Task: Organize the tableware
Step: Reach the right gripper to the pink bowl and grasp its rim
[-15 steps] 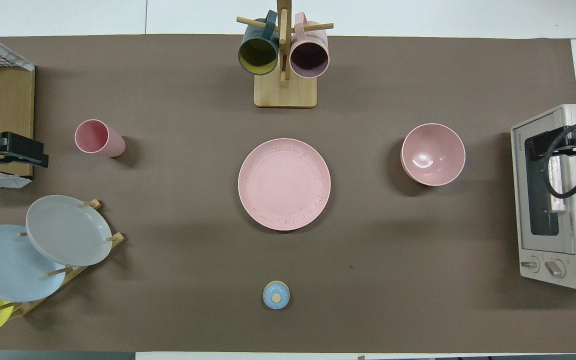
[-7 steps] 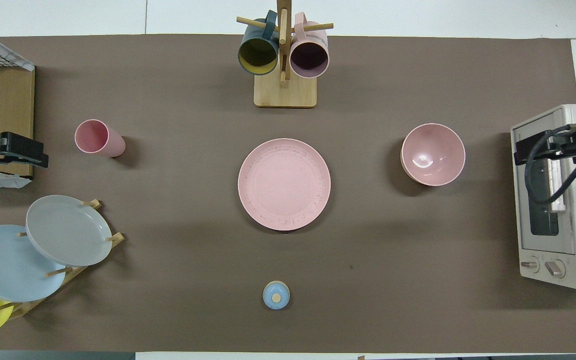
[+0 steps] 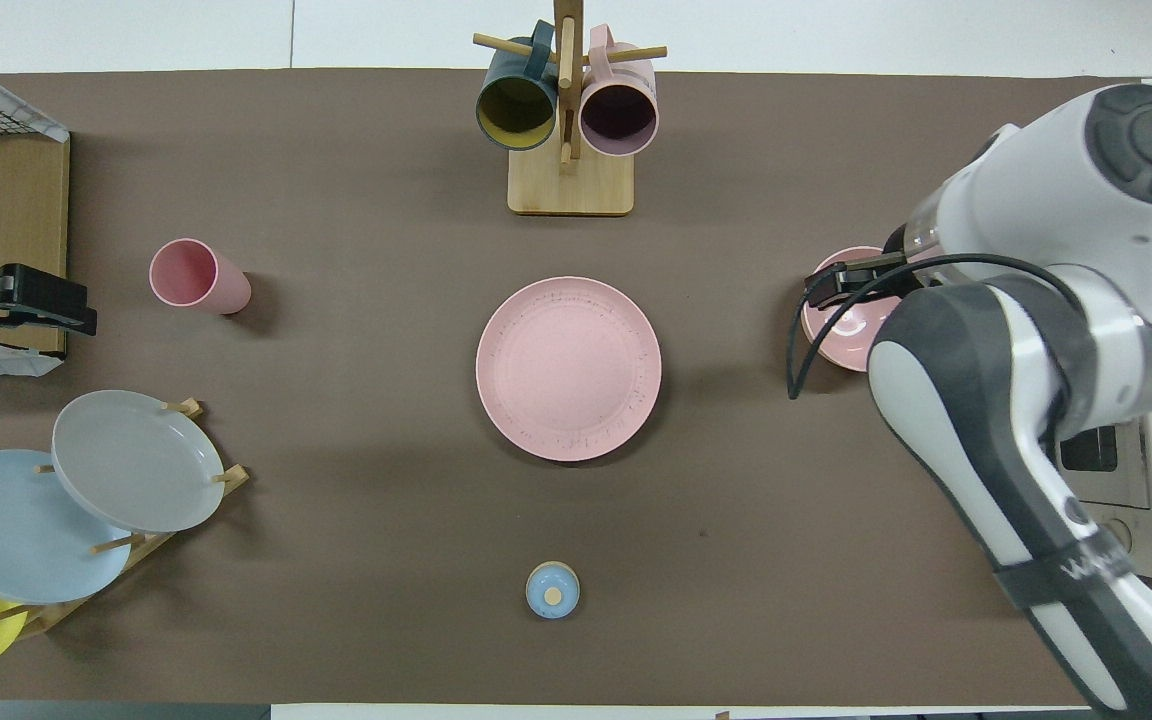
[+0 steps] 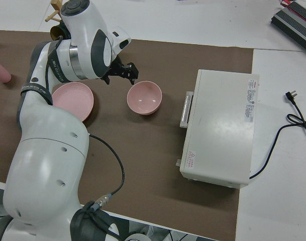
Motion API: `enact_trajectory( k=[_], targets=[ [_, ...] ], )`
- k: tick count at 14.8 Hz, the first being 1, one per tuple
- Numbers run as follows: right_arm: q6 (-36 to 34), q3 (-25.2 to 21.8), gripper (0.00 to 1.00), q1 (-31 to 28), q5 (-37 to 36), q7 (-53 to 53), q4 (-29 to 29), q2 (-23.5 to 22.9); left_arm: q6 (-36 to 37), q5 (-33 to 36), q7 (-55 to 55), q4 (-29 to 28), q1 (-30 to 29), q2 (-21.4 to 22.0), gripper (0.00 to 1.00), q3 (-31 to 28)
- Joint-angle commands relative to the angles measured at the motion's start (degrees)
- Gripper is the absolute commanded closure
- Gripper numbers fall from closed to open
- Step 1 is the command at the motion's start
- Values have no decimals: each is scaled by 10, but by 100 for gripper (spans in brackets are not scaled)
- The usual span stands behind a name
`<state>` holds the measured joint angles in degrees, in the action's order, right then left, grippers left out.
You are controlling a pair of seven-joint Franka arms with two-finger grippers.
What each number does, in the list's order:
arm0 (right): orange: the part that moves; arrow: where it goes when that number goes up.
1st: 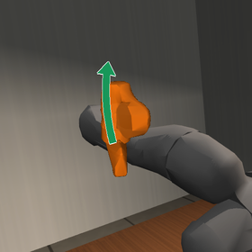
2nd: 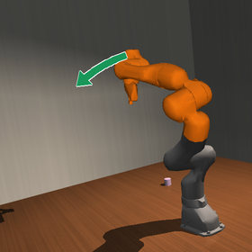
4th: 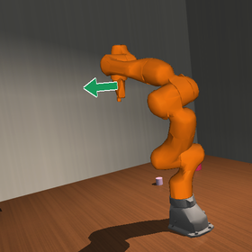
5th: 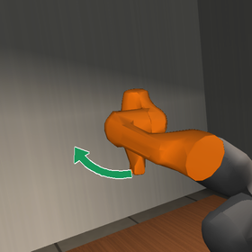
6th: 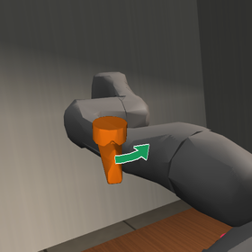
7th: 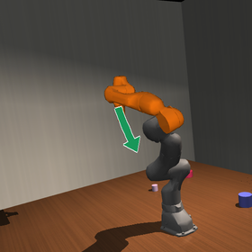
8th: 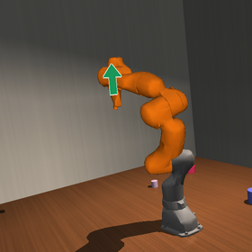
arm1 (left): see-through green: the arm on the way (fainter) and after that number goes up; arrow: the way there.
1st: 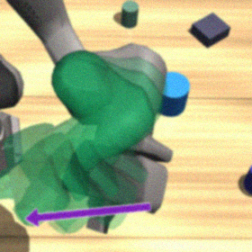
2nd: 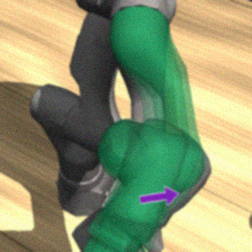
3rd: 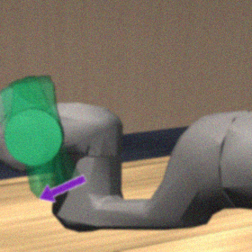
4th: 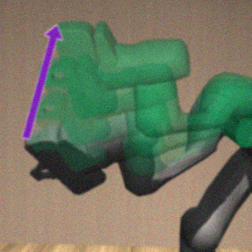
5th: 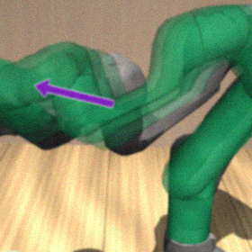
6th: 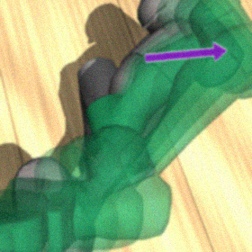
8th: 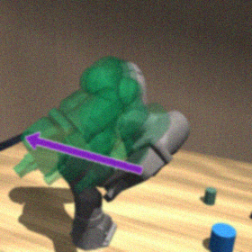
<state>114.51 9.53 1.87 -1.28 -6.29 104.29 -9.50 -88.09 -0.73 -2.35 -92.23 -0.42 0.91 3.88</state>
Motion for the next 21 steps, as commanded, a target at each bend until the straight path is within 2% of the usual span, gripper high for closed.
enact_trajectory(
  k=[1,3,6,7,10,11,12,14,16,17,19,21],
  targets=[
    [117,8,0,-11,1,1,101,4,-1,4,1,-1,-3,3,0,1],
    [163,10,0,-11,1,0,137,-3,-1,4,1,-1,-3,3,0,1],
    [170,10,0,-3,1,-1,142,-10,-1,4,1,-1,-3,3,0,1],
    [171,10,6,-3,0,1,143,-17,-1,4,1,-1,-3,3,0,1],
    [186,10,44,-4,-37,6,143,-30,2,4,1,-1,-4,3,0,0],
    [188,10,48,-4,-47,7,142,-34,0,4,1,-1,-3,3,0,1],
    [187,10,62,-4,-54,8,141,-35,1,4,0,-1,-2,3,0,1],
    [186,10,100,-4,-72,10,137,-36,0,4,-2,-1,-3,3,0,1],
    [173,10,100,-1,-79,8,124,-39,1,4,-2,-1,-3,3,0,1],
    [142,10,100,8,-79,7,97,-44,-1,4,-2,-1,-3,3,0,1],
    [42,10,100,44,-79,-16,4,-64,-3,4,1,-1,-3,3,0,1],
    [-53,13,100,98,-79,-108,-108,-100,-12,4,0,-1,-2,2,0,1]
  ],
)
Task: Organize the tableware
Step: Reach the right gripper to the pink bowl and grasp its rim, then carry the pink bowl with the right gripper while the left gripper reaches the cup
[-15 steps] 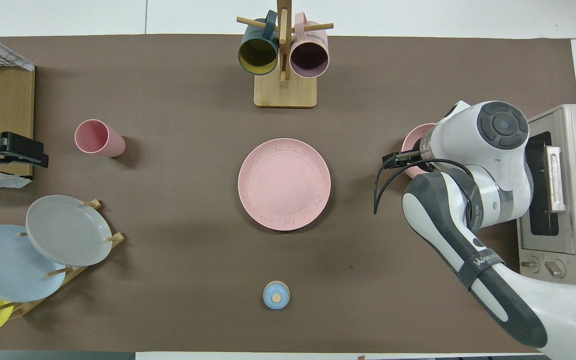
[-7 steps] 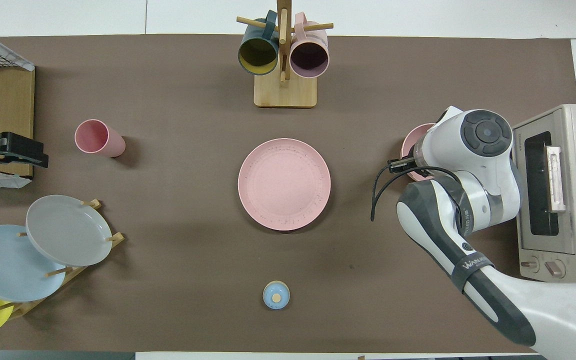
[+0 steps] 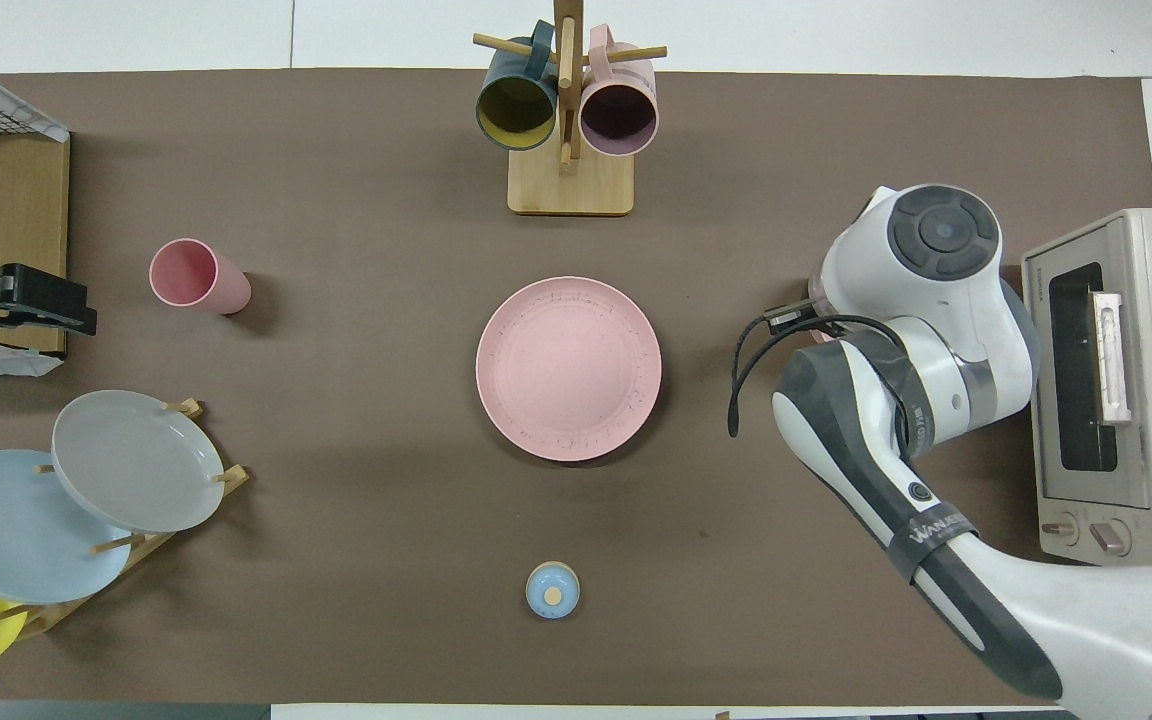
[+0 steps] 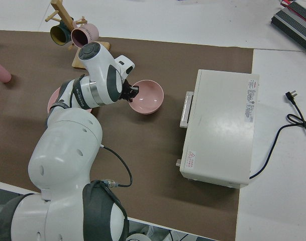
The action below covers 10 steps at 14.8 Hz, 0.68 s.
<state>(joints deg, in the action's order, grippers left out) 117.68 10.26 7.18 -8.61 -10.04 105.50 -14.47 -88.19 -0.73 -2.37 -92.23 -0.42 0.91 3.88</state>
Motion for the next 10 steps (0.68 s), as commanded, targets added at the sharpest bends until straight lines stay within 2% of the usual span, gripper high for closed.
enact_trajectory(
  k=[1,3,6,8,10],
  targets=[
    [-104,12,100,71,-9,-115,-149,-62,-25,4,1,-2,-2,2,0,1],
    [-137,16,100,127,-12,-207,-205,-98,-53,3,3,1,-4,-20,0,1],
    [-138,19,100,208,-12,-321,-288,-161,-122,-1,3,10,-1,-110,0,1],
    [-111,19,100,238,-12,-372,-298,-185,-173,-1,2,6,2,-157,0,1],
    [-54,20,100,245,-10,-406,-285,-189,-209,-1,1,-9,3,-174,0,1]
  ],
)
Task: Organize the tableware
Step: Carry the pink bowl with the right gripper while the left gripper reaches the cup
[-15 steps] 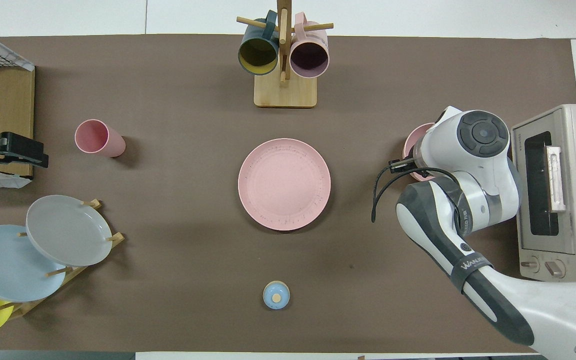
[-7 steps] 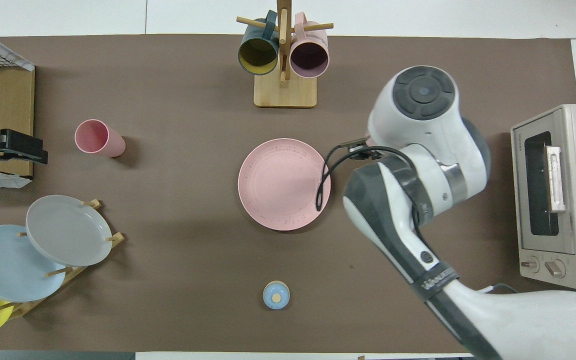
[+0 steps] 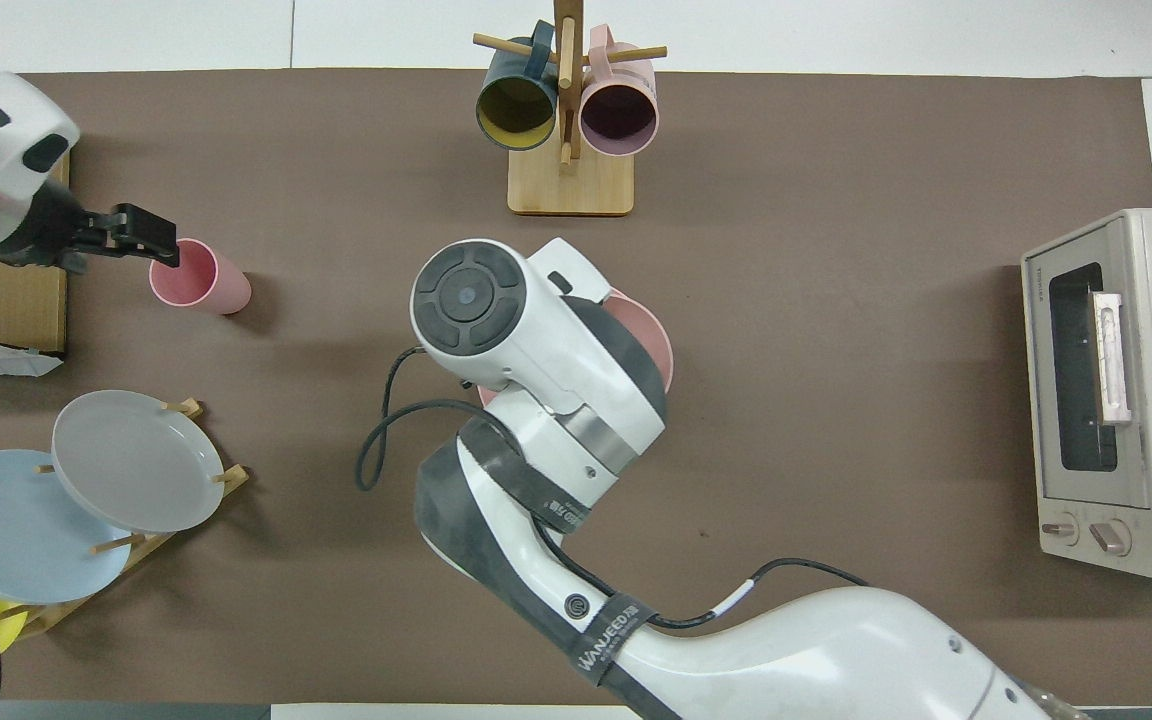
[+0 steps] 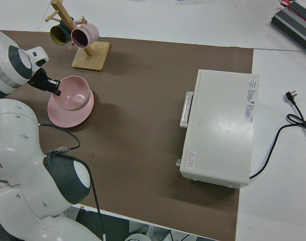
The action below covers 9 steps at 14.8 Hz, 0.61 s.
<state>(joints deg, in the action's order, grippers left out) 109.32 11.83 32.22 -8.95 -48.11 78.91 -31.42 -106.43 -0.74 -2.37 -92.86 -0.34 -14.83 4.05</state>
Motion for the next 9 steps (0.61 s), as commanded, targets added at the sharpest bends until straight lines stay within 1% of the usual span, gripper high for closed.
enact_trajectory(
  k=[1,3,5,7,9],
  targets=[
    [41,5,100,-5,-7,-25,-1,-18,-44,-1,-4,-7,3,-27,0,0],
    [61,6,100,-5,2,-31,11,-18,-60,-1,-9,-7,8,-42,0,0],
    [87,6,100,-5,-1,-31,54,-7,-68,-1,-11,-7,11,-50,0,0],
    [97,6,100,-5,1,-37,63,-4,-80,-1,-32,-8,25,-62,0,-1],
    [99,6,100,-5,1,-39,69,-2,-82,-1,-38,-24,33,-64,0,-1]
  ],
)
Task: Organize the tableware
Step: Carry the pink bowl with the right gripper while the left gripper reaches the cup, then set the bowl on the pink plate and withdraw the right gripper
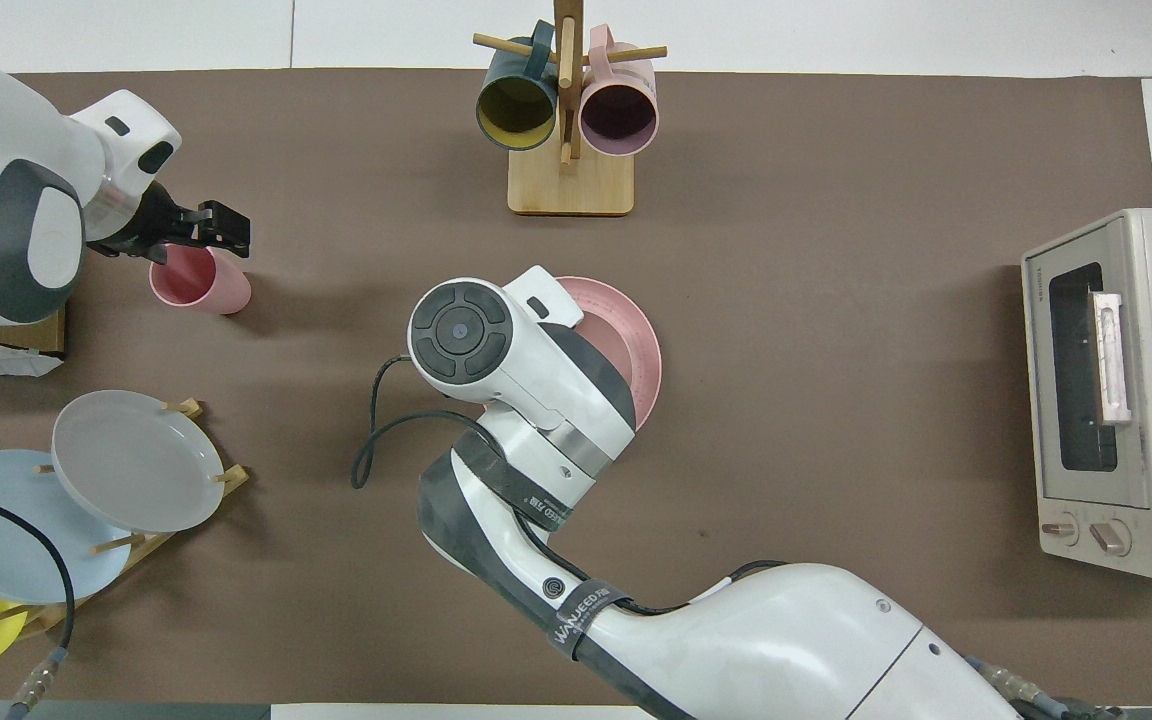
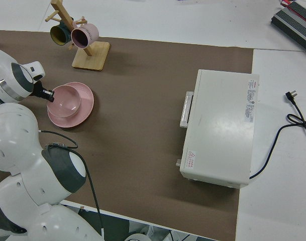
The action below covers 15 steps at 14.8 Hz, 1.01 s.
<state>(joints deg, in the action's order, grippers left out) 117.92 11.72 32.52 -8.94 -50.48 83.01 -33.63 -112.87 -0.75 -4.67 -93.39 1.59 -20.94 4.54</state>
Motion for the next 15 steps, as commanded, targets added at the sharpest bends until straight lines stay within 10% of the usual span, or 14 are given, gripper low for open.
enact_trajectory(
  k=[1,5,6,10,15],
  targets=[
    [13,7,86,-8,0,-16,28,20,-17,-1,-15,-28,15,0,0,-6],
    [-34,7,0,-15,-5,-14,-22,15,-16,-1,-18,-54,18,8,0,-7],
    [-63,7,0,-18,-6,-9,-47,13,-19,-1,-26,-61,18,12,4,-6],
    [-128,6,0,-108,23,104,-63,79,-52,13,-26,-94,18,22,100,-7],
    [-241,6,0,-239,50,280,-28,194,-40,30,-2,-73,17,22,100,-7]
  ],
)
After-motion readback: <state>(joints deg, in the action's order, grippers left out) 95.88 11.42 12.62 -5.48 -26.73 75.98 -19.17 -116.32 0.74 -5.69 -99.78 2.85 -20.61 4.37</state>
